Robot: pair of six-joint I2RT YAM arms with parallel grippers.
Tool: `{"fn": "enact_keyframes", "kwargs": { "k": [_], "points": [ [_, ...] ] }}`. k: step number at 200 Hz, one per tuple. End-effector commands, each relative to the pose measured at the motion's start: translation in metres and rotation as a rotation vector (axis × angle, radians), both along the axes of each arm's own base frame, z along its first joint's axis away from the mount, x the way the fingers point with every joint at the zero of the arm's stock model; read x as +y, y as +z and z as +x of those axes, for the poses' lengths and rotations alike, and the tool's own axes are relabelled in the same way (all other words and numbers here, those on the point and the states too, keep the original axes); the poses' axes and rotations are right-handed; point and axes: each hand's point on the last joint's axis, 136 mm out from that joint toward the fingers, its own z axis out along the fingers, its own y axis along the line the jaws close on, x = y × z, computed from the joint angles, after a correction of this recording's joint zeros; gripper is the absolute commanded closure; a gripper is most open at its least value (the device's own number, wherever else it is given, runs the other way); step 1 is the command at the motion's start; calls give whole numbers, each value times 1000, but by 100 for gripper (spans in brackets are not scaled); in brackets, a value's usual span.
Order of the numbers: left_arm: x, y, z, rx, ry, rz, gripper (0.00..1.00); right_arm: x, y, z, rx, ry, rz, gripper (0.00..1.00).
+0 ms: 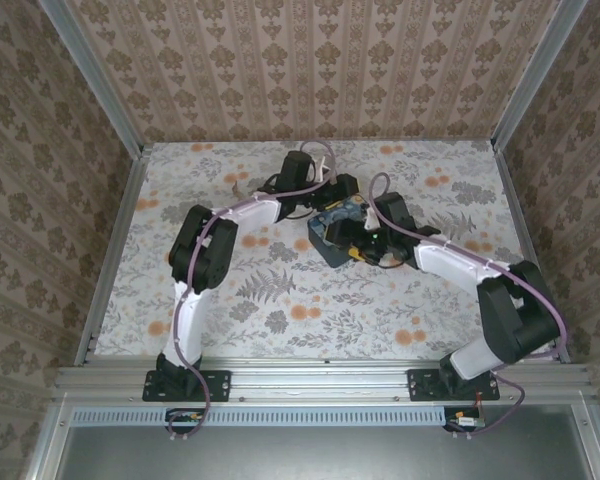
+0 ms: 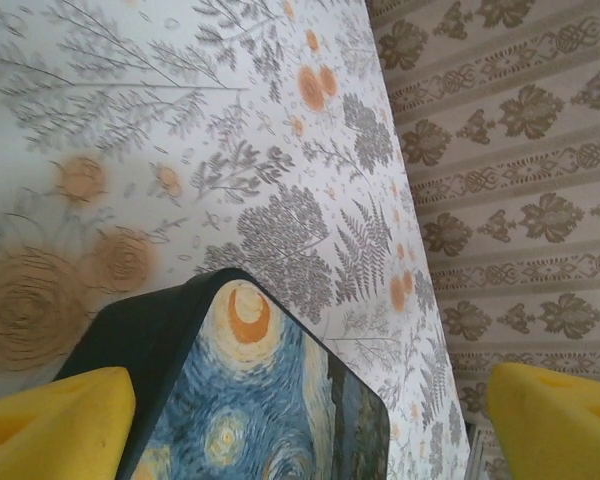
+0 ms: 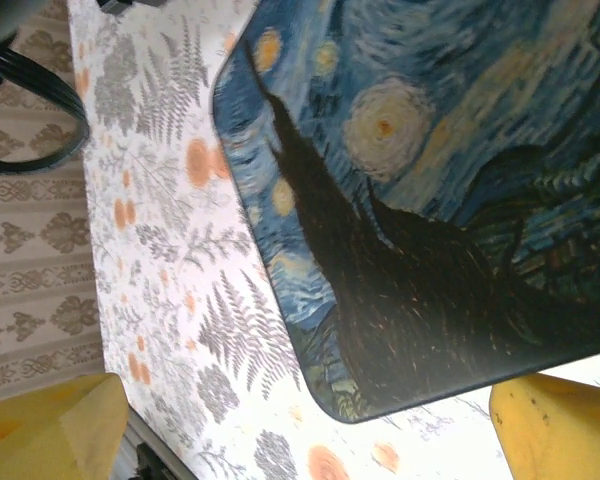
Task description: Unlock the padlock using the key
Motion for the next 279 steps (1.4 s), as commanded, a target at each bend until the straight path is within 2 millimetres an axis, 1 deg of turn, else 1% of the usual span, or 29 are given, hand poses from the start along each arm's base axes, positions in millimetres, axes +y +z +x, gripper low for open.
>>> {"fn": "enact_keyframes", "kwargs": {
  "k": [1,15,18,19,20,22,24,26,27,28,32,34,35,38,52,61,70,84,91,94,109,132,151,185,213,230,246,265,279],
  "points": [
    [40,29,7,-46,29,44,8,1,57,29,-172,20,-13,5],
    [79,38,14,-75,94,99,8,-16,63,29,-181,33,-99,4],
    [86,39,14,-76,101,111,8,-20,63,28,-184,39,-115,4],
    [87,36,13,-77,98,120,8,-22,63,28,-183,38,-120,4],
    [89,42,12,-83,100,117,8,-23,63,29,-185,40,-126,4],
    [91,42,9,-83,99,126,8,-27,64,29,-187,38,-135,4],
    [103,39,15,-82,118,141,8,-30,64,30,-188,39,-146,4],
    [110,44,15,-87,128,144,8,-33,63,30,-186,37,-158,4],
    [112,41,15,-89,127,154,8,-35,63,30,-186,35,-163,4],
    [114,45,14,-92,131,153,8,-36,63,30,-186,36,-169,4],
    [123,43,12,-94,136,178,8,-44,61,32,-185,29,-192,4],
    [127,46,10,-96,140,185,8,-48,60,34,-186,25,-203,4],
    [129,44,10,-98,138,194,8,-50,60,34,-185,22,-208,4],
    [134,45,7,-98,141,209,7,-56,58,36,-184,17,-225,4],
    [152,43,-14,-76,132,278,7,-80,52,50,-197,-11,-280,3],
    [158,38,-32,-44,117,312,7,-90,46,60,-202,-20,-299,3],
    [160,29,-53,4,96,330,7,-95,41,71,-209,-18,-308,3],
    [154,16,-83,63,57,325,8,-95,29,84,-207,6,-321,3],
    [152,12,-90,79,59,313,8,-94,22,89,-203,17,-325,3],
    [141,11,-100,81,31,309,8,-93,21,91,-202,17,-325,3],
    [124,4,-109,89,14,281,7,-90,10,97,-187,26,-316,3],
    [96,2,-101,76,3,243,8,-77,5,97,-176,46,-255,5],
    [83,2,-88,67,2,234,8,-69,2,89,-164,60,-235,5],
    [75,7,-62,38,10,224,8,-47,-3,68,-146,85,-171,6],
    [79,6,-44,36,38,208,8,-46,-7,58,-129,69,-171,6],
    [91,2,-40,54,67,232,8,-55,-8,56,-131,60,-222,5],
    [113,-3,-41,48,110,308,8,-67,-1,58,-143,46,-272,5],
    [157,-7,-38,19,199,493,8,-79,19,62,-187,23,-294,4],
    [191,-4,-33,-20,277,651,8,-85,39,62,-219,20,-345,4]
  ]
}}
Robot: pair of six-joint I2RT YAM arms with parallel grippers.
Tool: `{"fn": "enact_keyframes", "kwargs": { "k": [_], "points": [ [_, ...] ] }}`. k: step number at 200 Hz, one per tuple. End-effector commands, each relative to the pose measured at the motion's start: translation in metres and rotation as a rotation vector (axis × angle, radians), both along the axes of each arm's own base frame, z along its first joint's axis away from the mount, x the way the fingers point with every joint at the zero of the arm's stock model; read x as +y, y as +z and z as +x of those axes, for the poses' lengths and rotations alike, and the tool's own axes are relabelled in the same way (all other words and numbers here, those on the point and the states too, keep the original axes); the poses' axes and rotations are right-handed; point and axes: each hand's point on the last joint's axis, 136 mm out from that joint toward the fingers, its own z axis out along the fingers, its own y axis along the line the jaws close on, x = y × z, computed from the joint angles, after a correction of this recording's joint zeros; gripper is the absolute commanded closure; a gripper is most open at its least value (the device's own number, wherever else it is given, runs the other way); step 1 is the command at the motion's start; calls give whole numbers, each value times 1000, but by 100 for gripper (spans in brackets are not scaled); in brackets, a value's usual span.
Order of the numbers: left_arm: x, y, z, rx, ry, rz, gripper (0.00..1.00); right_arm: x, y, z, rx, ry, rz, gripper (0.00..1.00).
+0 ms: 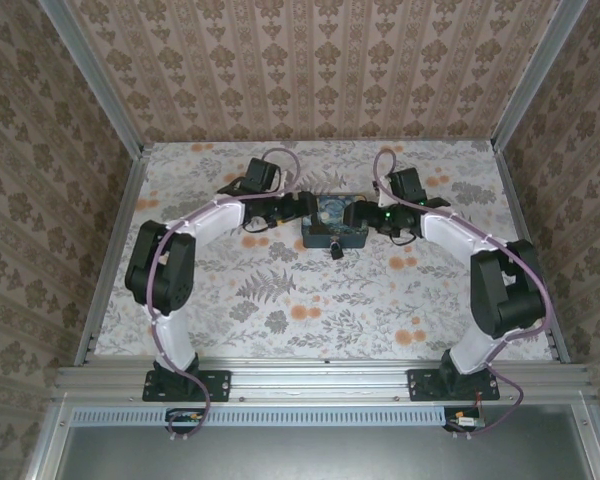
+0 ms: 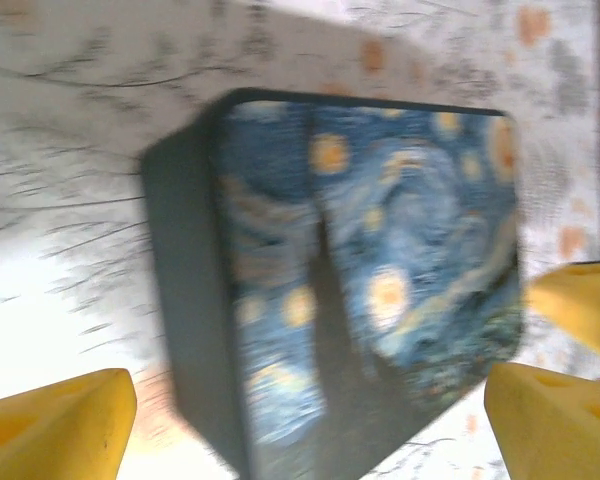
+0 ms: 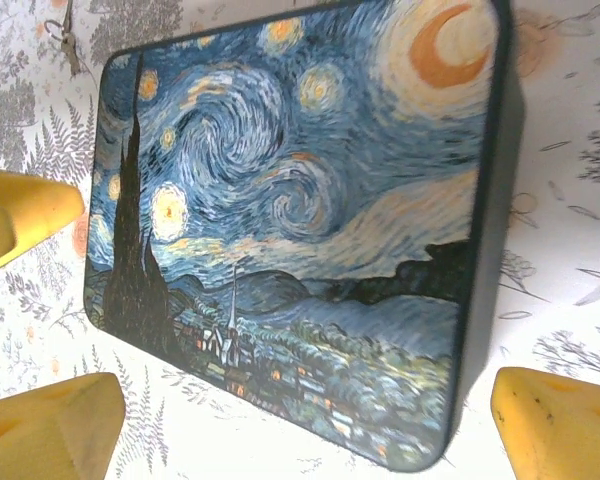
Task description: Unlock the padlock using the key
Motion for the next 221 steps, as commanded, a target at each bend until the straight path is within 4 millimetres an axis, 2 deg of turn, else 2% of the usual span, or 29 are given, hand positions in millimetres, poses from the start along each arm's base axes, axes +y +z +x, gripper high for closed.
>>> {"fn": "enact_keyframes", "kwargs": {
  "k": [1,4,8,32,43,63,83,105,134,162,176,210,221],
  "points": [
    [64,17,7,-94,108,281,8,-17,45,4,-93,-17,-85,4],
    [82,17,15,-96,152,320,9,-19,49,5,-99,-18,-97,4],
    [97,18,19,-100,187,368,10,-20,55,5,-110,-21,-110,5],
    [163,14,44,-85,341,567,19,-11,81,6,-170,-18,-107,7],
    [184,5,57,-51,388,579,28,-3,88,5,-189,-7,-107,9],
    [203,-14,78,1,443,553,39,12,96,0,-213,16,-115,11],
    [205,-23,102,-18,441,533,42,26,99,-6,-217,42,-97,11],
    [198,-31,124,-37,419,502,43,35,95,-8,-205,64,-81,11],
    [190,-35,145,-57,421,479,35,48,88,-6,-175,97,-68,12],
    [193,-51,153,-10,464,524,38,61,89,-4,-167,126,-60,13],
    [193,-58,156,0,481,527,45,65,93,-3,-172,139,-57,13],
    [194,-58,156,32,523,573,56,68,100,-6,-177,160,-50,14],
    [189,-55,155,21,520,593,57,67,102,-7,-182,163,-53,15]
  ]
}}
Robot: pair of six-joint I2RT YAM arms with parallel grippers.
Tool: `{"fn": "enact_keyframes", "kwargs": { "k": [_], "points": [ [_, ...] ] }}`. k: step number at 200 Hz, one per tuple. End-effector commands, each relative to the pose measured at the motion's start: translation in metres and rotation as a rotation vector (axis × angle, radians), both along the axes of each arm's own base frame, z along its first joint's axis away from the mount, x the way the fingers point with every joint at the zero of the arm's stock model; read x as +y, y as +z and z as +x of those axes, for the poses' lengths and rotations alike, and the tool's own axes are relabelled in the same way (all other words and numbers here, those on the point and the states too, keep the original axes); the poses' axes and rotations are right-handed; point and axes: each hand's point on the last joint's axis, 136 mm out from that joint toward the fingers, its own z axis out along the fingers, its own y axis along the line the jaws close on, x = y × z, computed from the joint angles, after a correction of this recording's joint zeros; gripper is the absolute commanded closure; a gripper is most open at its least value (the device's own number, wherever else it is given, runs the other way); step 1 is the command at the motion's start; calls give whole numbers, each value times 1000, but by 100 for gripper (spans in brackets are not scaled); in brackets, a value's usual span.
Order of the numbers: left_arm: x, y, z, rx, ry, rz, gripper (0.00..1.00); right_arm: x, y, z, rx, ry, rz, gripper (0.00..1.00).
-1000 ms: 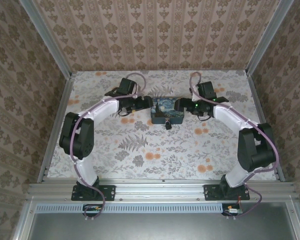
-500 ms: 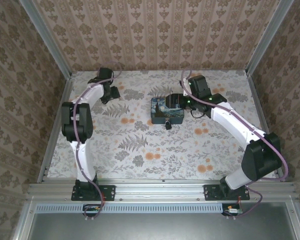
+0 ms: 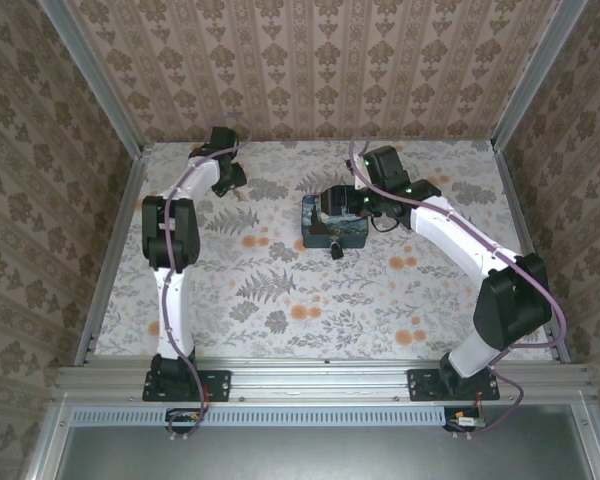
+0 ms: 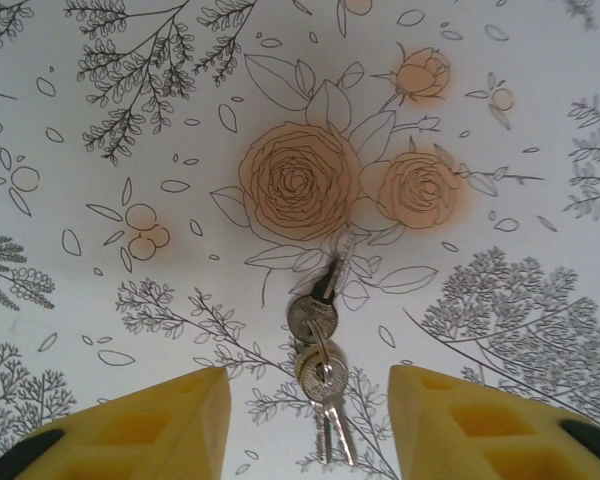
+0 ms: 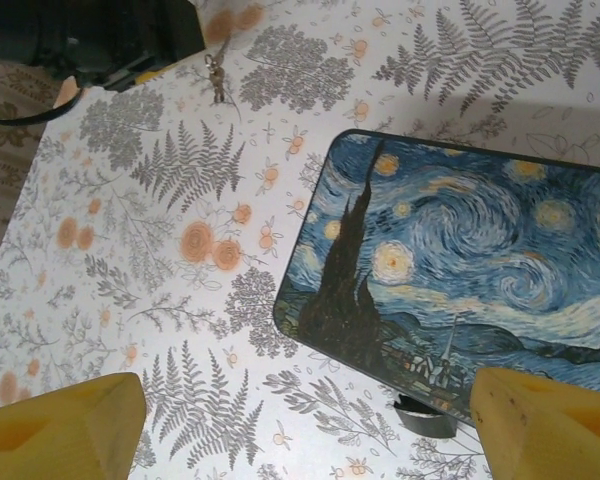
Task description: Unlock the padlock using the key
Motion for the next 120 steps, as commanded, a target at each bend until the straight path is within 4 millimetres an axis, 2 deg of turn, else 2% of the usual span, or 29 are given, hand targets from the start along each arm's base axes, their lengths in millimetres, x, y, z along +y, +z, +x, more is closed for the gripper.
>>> {"fn": "enact_keyframes", "kwargs": {
  "k": [1,21,45,66,94,120],
  "points": [
    [-2,0,-8,39,36,61,57,3,9,-4,2,24,7,14],
    [-8,2,-10,41,56,101,58,4,9,-5,3,33,6,14],
    [-7,1,-10,74,98,178,65,6,8,-5,8,46,12,15],
    [-13,4,-5,90,120,138,67,5,9,-8,3,56,7,15],
    [-38,3,-5,67,115,103,65,1,4,-10,2,62,-22,14],
    [-33,-9,-10,88,189,111,63,-1,-6,-11,20,67,-35,14]
  ]
}}
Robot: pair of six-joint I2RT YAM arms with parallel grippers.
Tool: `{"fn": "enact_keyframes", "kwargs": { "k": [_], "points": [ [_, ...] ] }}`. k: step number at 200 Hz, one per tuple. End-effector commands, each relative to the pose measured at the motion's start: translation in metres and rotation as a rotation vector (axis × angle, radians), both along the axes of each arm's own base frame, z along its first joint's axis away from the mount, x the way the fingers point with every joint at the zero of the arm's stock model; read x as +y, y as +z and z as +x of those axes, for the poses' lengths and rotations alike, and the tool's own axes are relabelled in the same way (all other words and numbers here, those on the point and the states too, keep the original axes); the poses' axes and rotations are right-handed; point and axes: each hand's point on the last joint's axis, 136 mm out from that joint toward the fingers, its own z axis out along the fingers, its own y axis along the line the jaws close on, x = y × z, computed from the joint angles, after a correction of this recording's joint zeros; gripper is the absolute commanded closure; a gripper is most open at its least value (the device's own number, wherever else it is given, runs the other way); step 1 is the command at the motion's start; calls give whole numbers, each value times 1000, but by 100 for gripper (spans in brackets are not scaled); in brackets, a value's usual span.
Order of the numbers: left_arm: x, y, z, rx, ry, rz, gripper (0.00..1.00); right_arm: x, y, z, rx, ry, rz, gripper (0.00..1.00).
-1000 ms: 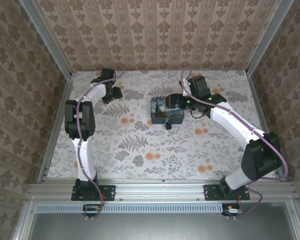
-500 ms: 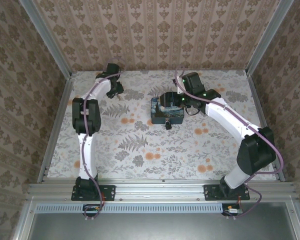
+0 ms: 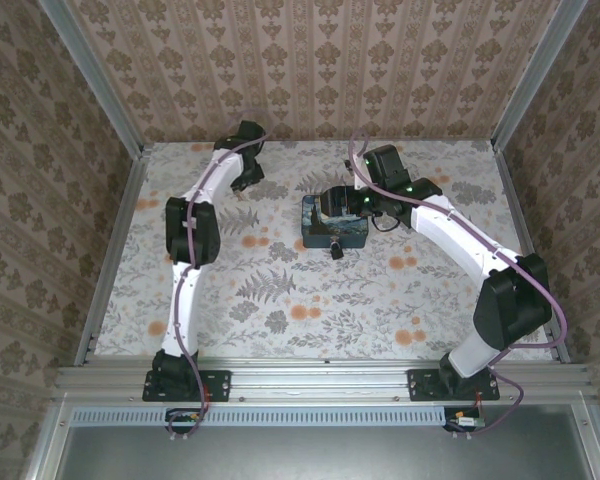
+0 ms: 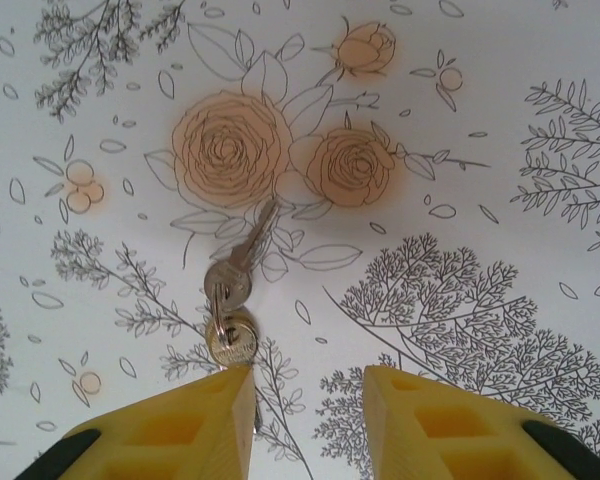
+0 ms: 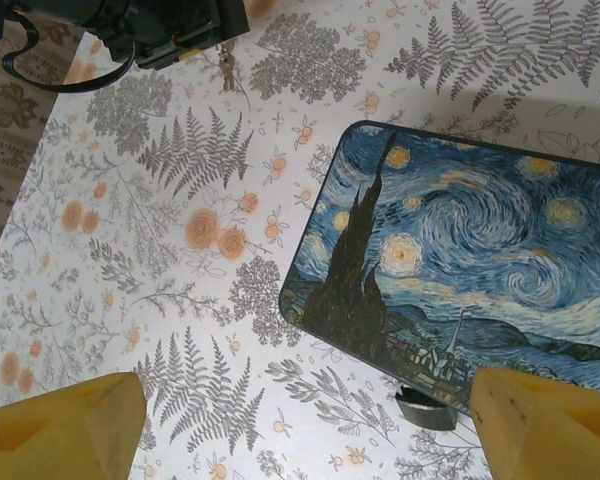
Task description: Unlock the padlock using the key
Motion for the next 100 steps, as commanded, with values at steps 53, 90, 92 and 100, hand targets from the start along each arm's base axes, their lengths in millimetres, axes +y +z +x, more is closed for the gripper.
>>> {"fn": "enact_keyframes", "kwargs": {
  "k": [53,90,92,100],
  "points": [
    [24,-23,-9,17,153,15,63,-3,-10,-8,21,35,-22,14],
    [25,-28,-7,21,173,-22,66,-3,-11,-8,23,34,-18,14],
    [25,-28,-7,20,175,-27,67,-3,-10,-8,21,34,-18,14],
    [25,-30,-5,16,178,-36,67,-4,-11,-9,22,32,-18,14]
  ]
}}
